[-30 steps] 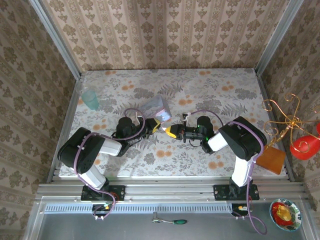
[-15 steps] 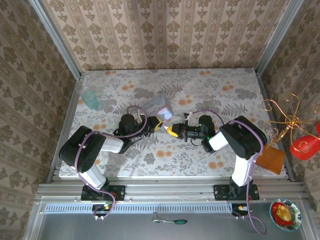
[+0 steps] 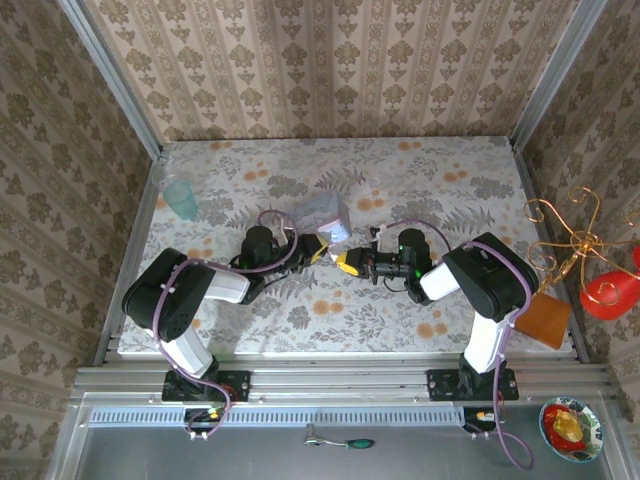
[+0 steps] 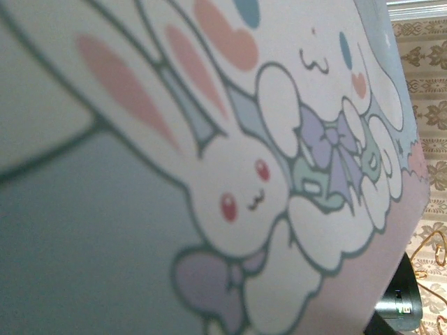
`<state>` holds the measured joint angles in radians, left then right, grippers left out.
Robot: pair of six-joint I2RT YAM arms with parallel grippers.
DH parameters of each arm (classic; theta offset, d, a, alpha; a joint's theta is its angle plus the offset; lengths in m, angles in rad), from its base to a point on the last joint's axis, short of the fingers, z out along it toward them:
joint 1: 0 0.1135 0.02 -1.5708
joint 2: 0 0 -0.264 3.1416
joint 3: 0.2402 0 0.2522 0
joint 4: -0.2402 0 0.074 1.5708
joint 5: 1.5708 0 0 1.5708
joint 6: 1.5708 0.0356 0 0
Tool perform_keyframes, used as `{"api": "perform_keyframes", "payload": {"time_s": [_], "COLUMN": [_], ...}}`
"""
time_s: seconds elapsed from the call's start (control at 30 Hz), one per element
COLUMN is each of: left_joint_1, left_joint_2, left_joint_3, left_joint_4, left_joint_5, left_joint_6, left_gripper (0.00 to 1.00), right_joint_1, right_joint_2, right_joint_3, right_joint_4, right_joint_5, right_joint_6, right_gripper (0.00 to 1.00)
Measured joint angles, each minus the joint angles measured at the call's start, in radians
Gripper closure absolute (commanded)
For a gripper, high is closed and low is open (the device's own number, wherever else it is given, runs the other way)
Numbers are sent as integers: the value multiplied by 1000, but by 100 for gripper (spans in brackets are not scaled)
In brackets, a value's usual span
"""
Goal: Unlock the padlock with the key
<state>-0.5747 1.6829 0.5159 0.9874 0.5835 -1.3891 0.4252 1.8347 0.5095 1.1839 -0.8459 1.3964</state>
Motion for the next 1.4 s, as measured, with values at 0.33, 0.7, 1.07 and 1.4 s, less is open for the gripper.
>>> {"api": "perform_keyframes", "payload": {"time_s": [0.33,0.7,1.07,1.4], "left_joint_1": [-1,-7,-10,-13], "left_joint_2": [2,2,-3,-8], "left_joint_3": [17,23,23,32], "left_joint_4": [-19,-31,-42,-82], "left_joint_5": [-3,-18,-24,-32], "left_joint_6": [2,2,3,31], "left_gripper": [90,90,90,87], "right_joint_1": [-1,-2,-2,-2], "right_joint_2": [-2,-9,-11,-11], "right_joint_3": [0,0,-1,-7], "right_joint_4": [23,22,5,1], "right_joint_5": [3,5,19,26], "right_joint_6": [-14,-36,-58,-58], "right_gripper": [95,92,92,100]}}
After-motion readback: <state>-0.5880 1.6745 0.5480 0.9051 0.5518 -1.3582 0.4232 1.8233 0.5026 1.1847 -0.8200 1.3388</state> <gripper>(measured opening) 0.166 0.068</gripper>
